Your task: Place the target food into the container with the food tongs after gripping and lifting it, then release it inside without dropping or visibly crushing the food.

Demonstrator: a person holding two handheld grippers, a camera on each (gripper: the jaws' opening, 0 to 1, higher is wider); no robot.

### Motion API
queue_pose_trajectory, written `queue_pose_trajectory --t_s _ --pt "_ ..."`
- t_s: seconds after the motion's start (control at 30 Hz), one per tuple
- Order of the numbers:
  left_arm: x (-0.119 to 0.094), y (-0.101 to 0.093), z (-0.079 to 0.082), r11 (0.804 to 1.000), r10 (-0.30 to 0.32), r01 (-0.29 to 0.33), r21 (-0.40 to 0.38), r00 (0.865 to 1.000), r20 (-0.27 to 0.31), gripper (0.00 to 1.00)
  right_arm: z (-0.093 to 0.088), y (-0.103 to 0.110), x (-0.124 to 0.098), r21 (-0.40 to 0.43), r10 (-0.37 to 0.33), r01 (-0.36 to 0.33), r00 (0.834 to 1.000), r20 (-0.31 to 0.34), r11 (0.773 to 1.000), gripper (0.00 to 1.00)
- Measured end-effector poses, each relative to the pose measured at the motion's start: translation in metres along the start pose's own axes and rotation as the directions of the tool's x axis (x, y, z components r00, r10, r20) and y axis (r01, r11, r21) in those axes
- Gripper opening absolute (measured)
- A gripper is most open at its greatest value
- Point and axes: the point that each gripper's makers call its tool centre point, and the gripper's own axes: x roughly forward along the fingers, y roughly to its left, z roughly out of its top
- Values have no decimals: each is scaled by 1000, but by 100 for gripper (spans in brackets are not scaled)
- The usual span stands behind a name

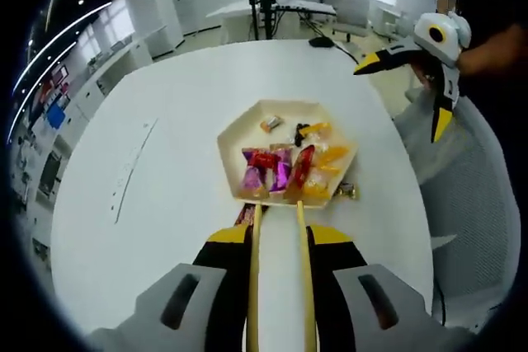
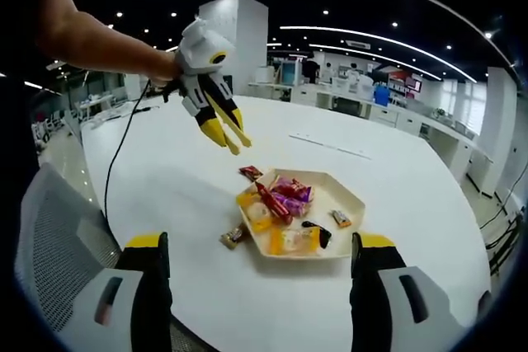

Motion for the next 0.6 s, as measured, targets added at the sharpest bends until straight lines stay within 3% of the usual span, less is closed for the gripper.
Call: queue_pose_trajectory --t_s 0.17,0.6 --pt "0 6 -3 1000 1 -1 -1 1000 6 22 -1 0 0 2 -1 1 1000 -4 1000 89" --pt "28 35 -21 999 -10 12 36 999 -43 23 -2 -5 0 13 -16 16 1000 -12 1000 90"
